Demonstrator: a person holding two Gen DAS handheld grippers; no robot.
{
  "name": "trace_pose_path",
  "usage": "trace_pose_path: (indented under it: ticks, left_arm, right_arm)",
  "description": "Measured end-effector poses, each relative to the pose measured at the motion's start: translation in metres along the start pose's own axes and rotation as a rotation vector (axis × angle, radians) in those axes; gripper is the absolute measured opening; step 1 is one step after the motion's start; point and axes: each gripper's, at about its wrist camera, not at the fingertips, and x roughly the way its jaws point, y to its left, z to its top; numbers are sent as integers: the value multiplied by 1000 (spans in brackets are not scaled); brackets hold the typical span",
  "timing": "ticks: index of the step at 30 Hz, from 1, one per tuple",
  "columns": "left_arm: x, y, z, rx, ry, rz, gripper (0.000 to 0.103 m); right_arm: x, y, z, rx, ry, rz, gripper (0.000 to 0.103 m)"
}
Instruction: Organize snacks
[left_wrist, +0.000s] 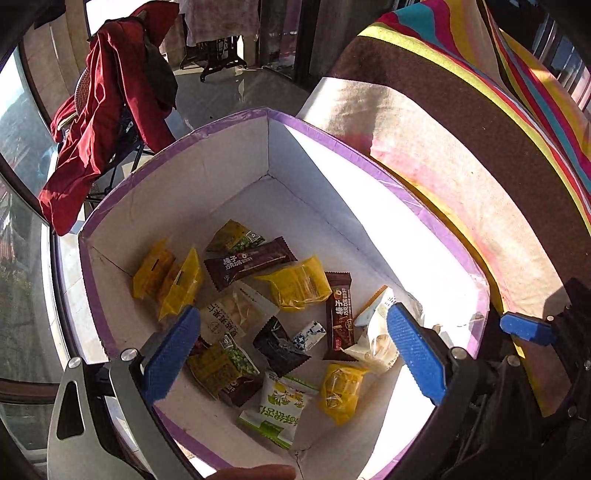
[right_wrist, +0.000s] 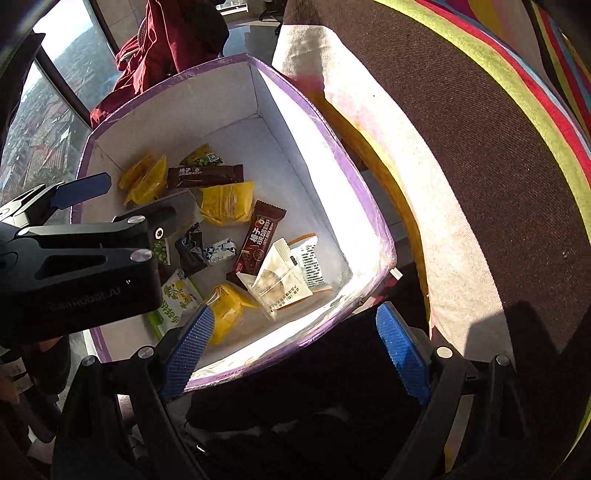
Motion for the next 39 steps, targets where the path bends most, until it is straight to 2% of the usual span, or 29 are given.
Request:
trace_pose_path:
  ticks: [39]
  left_arm:
    - [3, -2, 0, 3, 8, -11, 101]
  right_arm:
    - [5, 5, 1, 2, 17, 6, 86]
